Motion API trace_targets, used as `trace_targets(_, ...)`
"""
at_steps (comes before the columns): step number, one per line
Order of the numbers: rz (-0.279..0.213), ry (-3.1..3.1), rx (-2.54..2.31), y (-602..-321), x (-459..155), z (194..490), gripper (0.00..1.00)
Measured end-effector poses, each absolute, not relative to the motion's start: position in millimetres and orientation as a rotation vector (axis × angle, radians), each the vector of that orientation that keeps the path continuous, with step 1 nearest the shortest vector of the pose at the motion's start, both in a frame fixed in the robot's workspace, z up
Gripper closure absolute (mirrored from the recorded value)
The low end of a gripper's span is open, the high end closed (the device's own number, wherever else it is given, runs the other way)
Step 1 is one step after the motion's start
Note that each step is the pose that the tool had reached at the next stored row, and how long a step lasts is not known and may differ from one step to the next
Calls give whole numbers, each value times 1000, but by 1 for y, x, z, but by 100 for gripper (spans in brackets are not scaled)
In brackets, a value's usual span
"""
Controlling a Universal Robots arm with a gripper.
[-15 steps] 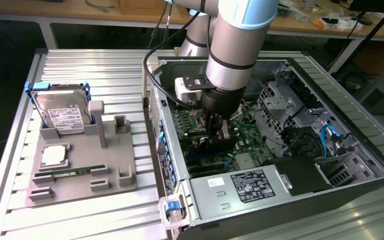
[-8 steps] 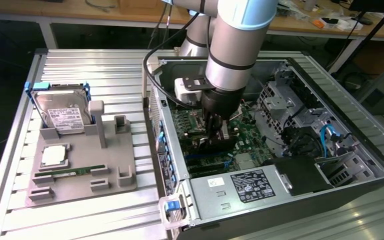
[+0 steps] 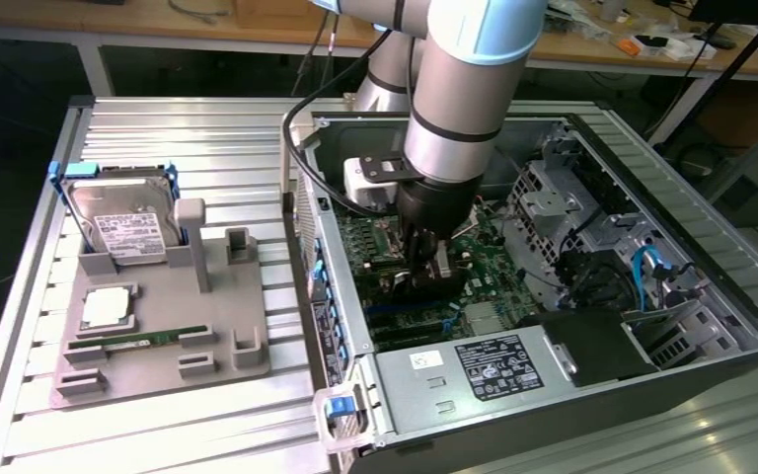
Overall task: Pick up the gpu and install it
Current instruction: 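Insert the gpu into the slot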
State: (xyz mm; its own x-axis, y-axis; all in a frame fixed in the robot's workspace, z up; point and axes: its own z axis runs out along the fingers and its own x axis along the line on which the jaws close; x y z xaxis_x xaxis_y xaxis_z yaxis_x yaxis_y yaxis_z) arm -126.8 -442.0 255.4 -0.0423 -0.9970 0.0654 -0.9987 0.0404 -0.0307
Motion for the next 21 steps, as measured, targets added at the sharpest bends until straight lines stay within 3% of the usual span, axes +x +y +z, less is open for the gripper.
trace_targets(21,105,-2247,2156,-442,-127,263,73)
